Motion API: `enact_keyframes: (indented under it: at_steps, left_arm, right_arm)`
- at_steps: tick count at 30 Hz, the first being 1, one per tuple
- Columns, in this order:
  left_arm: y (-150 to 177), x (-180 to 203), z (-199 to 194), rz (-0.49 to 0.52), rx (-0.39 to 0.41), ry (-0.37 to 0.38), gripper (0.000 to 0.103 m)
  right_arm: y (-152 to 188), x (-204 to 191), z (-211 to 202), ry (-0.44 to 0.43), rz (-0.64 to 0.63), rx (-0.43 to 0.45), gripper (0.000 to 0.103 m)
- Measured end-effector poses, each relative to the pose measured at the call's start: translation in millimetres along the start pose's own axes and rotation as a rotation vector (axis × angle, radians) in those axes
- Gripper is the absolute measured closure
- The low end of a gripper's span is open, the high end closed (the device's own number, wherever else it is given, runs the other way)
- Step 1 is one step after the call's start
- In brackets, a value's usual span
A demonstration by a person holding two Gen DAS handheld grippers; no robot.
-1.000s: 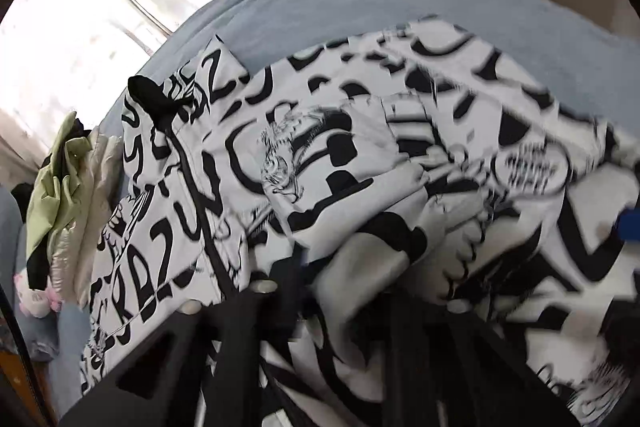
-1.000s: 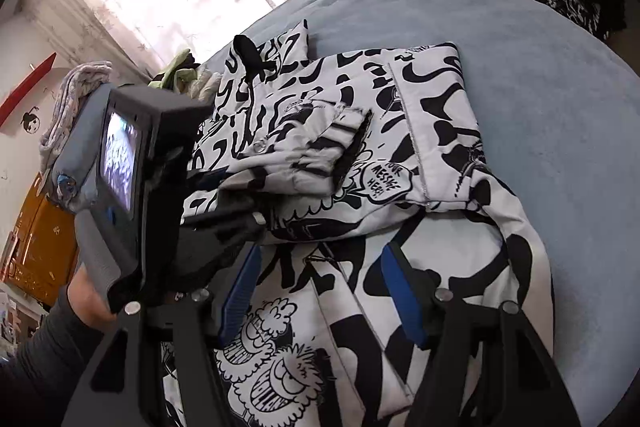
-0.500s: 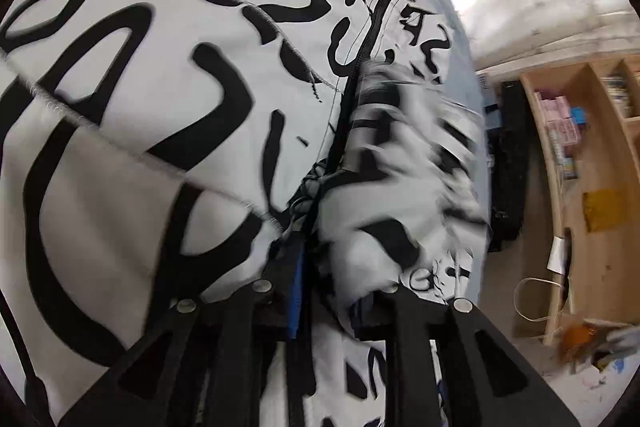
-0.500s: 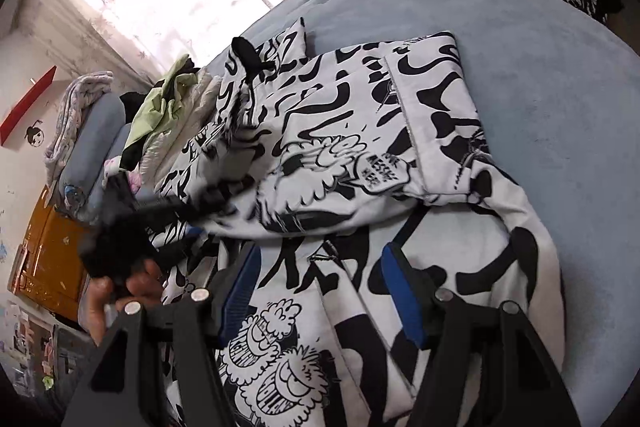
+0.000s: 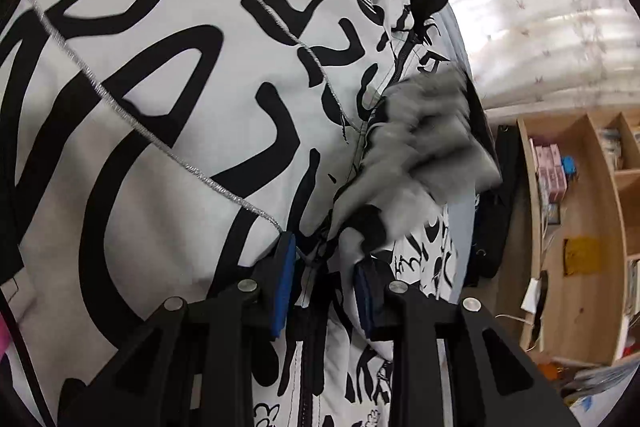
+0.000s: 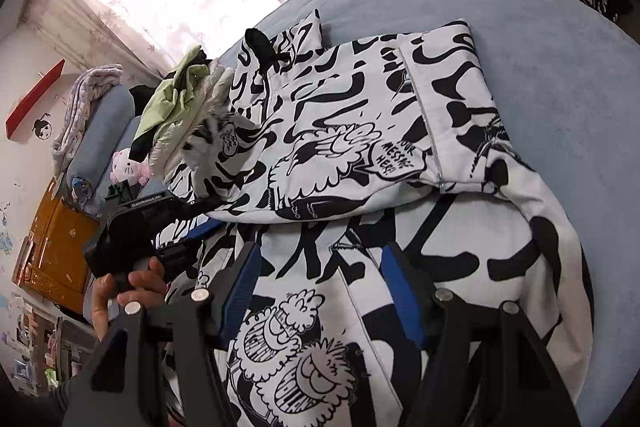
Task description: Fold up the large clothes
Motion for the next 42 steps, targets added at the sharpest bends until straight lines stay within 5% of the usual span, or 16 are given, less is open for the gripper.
enact_keyframes:
  at_steps: [11, 15, 20, 27, 30, 32, 33, 34, 38, 42]
  left_arm:
    - [-19, 7, -16, 0.165, 0.020, -0.079, 0.076]
    - [-44, 11, -26, 0.268, 0.067, -0.207, 0.051]
    - [-76, 20, -18, 0.355, 0.055, -0.258, 0.050]
    - [-81, 41, 19, 0.530, -0.039, -0.331, 0.051]
    - [-82, 45, 28, 0.565, -0.028, -0.382, 0.069]
    - [-82, 50, 31, 0.592, -0.017, -0.399, 0.074]
    - [-83, 52, 31, 0.602, -0.006, -0.406, 0.076]
    - [-83, 55, 33, 0.613, 0.006, -0.416, 0.077]
    - [-88, 63, 35, 0.632, 0.077, -0.434, 0.083]
    - [-87, 53, 44, 0.630, 0.076, -0.476, 0.081]
  right_arm:
    - [-15, -5, -1, 0.019, -0.023, -0.014, 0.040]
    - [-52, 2, -14, 0.076, -0.048, 0.002, 0.040]
    - [-106, 38, -11, 0.175, -0.019, 0.005, 0.038]
    - [-157, 108, 53, 0.253, 0.100, -0.114, 0.037]
    - [-165, 127, 74, 0.244, 0.159, -0.141, 0.037]
    - [-170, 132, 81, 0.244, 0.164, -0.132, 0.052]
    - [-174, 134, 80, 0.270, 0.151, -0.121, 0.083]
    - [-179, 134, 78, 0.291, 0.139, -0.109, 0.091]
    - [-210, 124, 59, 0.381, 0.024, 0.033, 0.100]
    - [-210, 136, 78, 0.440, -0.012, -0.042, 0.100]
Point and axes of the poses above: each gripper's, at about its wrist camera, not at the fingertips, and z roughly the way its jaws point, x to its right, y to its underside, the point moved 6 cm from there along z, roughly the way its jaws point, and after that the axes turned 3 degrees about -x, right-handed, at the moved point
